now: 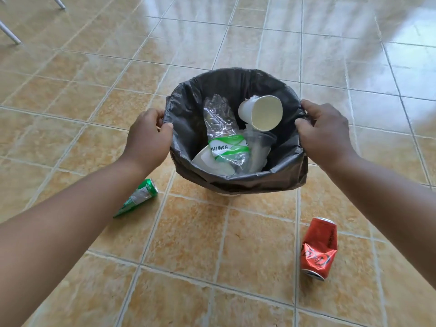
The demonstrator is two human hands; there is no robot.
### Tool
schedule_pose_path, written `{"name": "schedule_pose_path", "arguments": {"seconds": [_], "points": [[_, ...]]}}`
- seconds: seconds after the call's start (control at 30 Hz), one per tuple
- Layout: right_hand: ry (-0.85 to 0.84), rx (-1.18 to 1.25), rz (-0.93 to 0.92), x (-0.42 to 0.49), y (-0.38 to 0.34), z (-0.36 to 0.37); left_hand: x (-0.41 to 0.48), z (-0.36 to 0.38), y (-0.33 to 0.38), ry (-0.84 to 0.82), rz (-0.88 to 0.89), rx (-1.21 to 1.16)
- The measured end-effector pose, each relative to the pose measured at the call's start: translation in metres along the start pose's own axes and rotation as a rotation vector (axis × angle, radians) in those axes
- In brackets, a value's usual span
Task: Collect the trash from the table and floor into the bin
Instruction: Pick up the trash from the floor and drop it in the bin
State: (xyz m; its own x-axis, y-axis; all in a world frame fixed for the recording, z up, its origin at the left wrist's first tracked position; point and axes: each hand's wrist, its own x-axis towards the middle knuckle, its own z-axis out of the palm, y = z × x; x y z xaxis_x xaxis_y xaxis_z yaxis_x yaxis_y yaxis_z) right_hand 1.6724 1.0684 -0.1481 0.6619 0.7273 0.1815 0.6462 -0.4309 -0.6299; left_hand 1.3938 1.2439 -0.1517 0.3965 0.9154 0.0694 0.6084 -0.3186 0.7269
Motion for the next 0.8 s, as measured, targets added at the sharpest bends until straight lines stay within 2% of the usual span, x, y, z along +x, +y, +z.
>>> {"name": "schedule_pose_path", "arguments": {"seconds": [0.1,0.3,0.4,0.47,0.53,0.6,0.67,0.73,0.8], "points": [[0.003,0.000,-0.011,0.000,0.002,0.001,-0.006,0.009,-0.003,0.051,0.114,0.100],[-0.027,-0.041,0.012,0.000,0.003,0.002,-0.005,0.013,-0.006,0.054,0.102,0.103],[-0.045,-0.148,-0.017,0.004,0.001,-0.005,-0.005,0.012,-0.006,0.048,0.110,0.123],[0.035,-0.241,-0.101,0.001,-0.011,-0.011,-0.004,0.011,-0.005,0.040,0.108,0.124],[0.105,-0.248,-0.306,-0.010,-0.038,-0.013,-0.006,0.012,-0.004,0.036,0.109,0.124],[0.019,-0.221,-0.563,-0.029,-0.068,-0.008,-0.006,0.013,-0.005,0.041,0.109,0.130],[-0.174,-0.279,-0.789,-0.054,-0.089,0.005,-0.005,0.014,-0.006,0.053,0.114,0.137],[-0.400,-0.413,-0.914,-0.075,-0.098,0.018,-0.005,0.014,-0.006,0.072,0.127,0.145],[-0.545,-0.539,-0.974,-0.085,-0.097,0.027,-0.005,0.014,-0.006,0.084,0.131,0.143]]}}
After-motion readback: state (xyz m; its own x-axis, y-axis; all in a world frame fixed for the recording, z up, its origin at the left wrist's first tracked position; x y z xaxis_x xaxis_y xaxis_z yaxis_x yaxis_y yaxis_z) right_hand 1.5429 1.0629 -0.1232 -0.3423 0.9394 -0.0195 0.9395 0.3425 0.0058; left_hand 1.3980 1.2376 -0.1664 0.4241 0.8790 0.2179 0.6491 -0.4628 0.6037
